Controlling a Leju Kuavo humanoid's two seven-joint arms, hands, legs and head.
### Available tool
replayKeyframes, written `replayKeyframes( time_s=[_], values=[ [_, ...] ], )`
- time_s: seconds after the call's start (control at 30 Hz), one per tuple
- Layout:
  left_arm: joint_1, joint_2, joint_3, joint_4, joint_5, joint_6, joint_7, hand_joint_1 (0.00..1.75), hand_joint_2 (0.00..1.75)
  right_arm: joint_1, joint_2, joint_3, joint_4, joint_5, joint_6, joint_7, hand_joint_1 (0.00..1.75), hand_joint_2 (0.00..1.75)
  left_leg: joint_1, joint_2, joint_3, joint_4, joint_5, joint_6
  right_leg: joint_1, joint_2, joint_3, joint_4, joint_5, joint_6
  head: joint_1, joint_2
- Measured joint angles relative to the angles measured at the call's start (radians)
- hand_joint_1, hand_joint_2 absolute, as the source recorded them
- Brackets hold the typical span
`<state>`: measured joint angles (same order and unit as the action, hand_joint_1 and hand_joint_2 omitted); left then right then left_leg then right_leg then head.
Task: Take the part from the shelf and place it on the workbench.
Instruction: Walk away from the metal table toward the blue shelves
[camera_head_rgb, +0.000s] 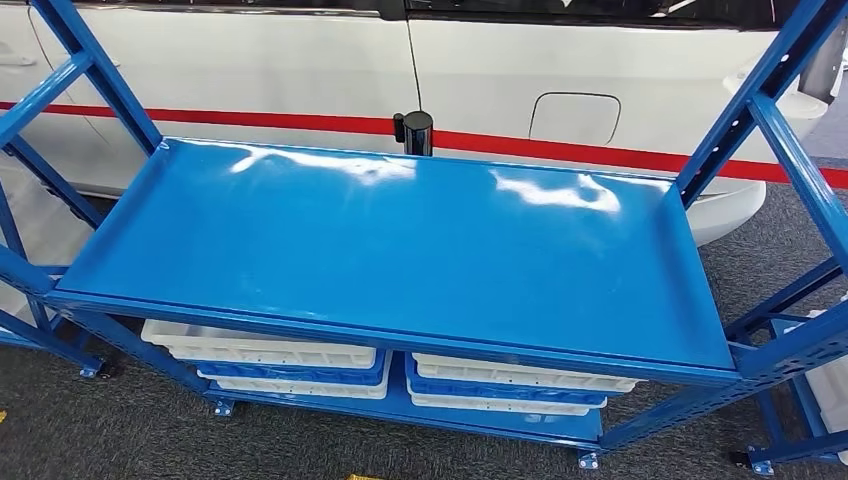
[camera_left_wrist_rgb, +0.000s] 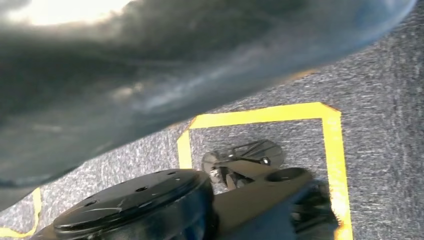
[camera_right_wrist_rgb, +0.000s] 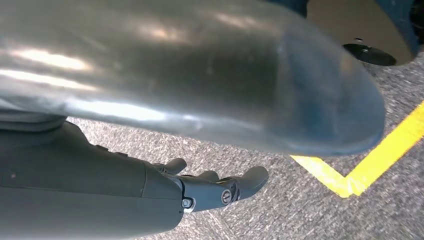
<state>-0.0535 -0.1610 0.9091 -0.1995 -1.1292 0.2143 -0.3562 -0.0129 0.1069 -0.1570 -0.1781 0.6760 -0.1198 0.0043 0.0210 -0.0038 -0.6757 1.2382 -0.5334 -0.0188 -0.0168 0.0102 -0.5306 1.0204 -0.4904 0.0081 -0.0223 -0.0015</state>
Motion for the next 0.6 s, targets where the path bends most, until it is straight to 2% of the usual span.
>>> replayKeyframes(
  time_s=[0.07,0.1,0.17,0.23,0.3,0.37,0.4,0.43,0.47,0.53,0.57,0.6],
  values=[
    [0.000,0.000,0.000,0.000,0.000,0.001,0.000,0.00,0.00,-0.001,0.000,-0.001,0.000,0.000,0.000,0.000,0.00,0.00,-0.001,-0.005,0.061,-0.132,0.059,0.005,0.004,0.007,0.004,0.002,-0.008,0.005,0.000,0.000],
    [-0.001,0.000,0.000,0.000,0.000,0.001,0.000,0.00,0.00,-0.001,0.001,-0.001,0.000,0.000,0.000,0.000,0.00,0.00,-0.003,-0.008,0.077,-0.168,0.068,0.007,0.006,0.009,0.003,0.001,-0.010,0.010,0.000,0.000],
    [-0.002,-0.001,0.001,0.000,0.000,0.003,0.000,0.00,0.00,-0.002,0.001,-0.004,0.000,0.000,0.000,0.000,0.00,0.00,-0.009,-0.011,0.084,-0.189,0.065,0.013,0.007,0.011,-0.001,-0.001,-0.013,0.020,-0.001,0.000],
    [-0.002,-0.001,0.001,0.000,0.000,0.005,0.000,0.00,0.00,-0.001,0.000,-0.006,0.000,0.000,0.000,0.000,0.00,0.00,-0.008,-0.009,0.084,-0.195,0.069,0.025,0.004,0.009,-0.005,0.006,-0.019,0.028,-0.001,0.000],
    [-0.002,-0.001,0.002,0.000,0.000,0.006,0.000,0.00,0.00,-0.001,0.000,-0.007,0.000,0.000,0.000,0.000,0.00,0.00,-0.005,-0.005,0.086,-0.202,0.073,0.038,0.004,0.004,-0.037,0.073,-0.054,0.027,0.002,0.000],
    [-0.003,-0.001,0.002,0.000,0.000,0.006,0.001,0.00,0.00,-0.002,0.001,-0.007,0.000,0.000,0.000,0.000,0.00,0.00,-0.007,0.000,0.084,-0.202,0.072,0.044,0.004,0.001,-0.108,0.206,-0.108,0.022,0.004,0.000],
    [-0.002,-0.002,0.002,0.000,0.000,0.006,0.001,0.00,0.00,-0.001,0.001,-0.008,0.000,0.000,0.000,0.000,0.00,0.00,-0.007,0.001,0.084,-0.202,0.071,0.045,0.003,0.001,-0.140,0.262,-0.125,0.024,0.005,0.000],
    [-0.002,-0.002,0.003,0.000,0.000,0.006,0.001,0.00,0.00,0.000,0.001,-0.008,0.000,0.000,0.000,0.000,0.00,0.00,-0.007,0.003,0.084,-0.202,0.071,0.045,0.003,0.001,-0.157,0.287,-0.127,0.029,0.005,0.000],
    [-0.002,-0.002,0.003,0.000,0.000,0.006,0.002,0.00,0.00,0.001,0.001,-0.008,0.000,0.000,0.000,0.000,0.00,0.00,-0.007,0.003,0.084,-0.202,0.070,0.045,0.002,0.000,-0.153,0.270,-0.112,0.038,0.005,0.000],
    [-0.002,-0.002,0.003,0.000,0.000,0.006,0.002,0.00,0.00,0.000,0.000,-0.008,0.000,0.000,0.000,0.000,0.00,0.00,-0.007,0.004,0.087,-0.202,0.070,0.043,0.000,-0.010,-0.092,0.134,-0.053,0.054,0.006,0.000],
    [-0.002,-0.003,0.003,0.000,0.000,0.006,0.002,0.00,0.00,-0.001,0.000,-0.008,0.000,0.000,0.000,0.000,0.00,0.00,-0.010,0.004,0.088,-0.201,0.068,0.040,0.001,-0.017,-0.061,0.066,-0.026,0.055,0.007,0.000],
    [-0.003,-0.003,0.003,0.000,0.000,0.006,0.002,0.00,0.00,-0.003,0.000,-0.008,0.000,0.000,0.000,0.000,0.00,0.00,-0.012,0.005,0.090,-0.201,0.066,0.036,0.003,-0.021,-0.040,0.019,-0.007,0.051,0.006,0.000]
  ],
)
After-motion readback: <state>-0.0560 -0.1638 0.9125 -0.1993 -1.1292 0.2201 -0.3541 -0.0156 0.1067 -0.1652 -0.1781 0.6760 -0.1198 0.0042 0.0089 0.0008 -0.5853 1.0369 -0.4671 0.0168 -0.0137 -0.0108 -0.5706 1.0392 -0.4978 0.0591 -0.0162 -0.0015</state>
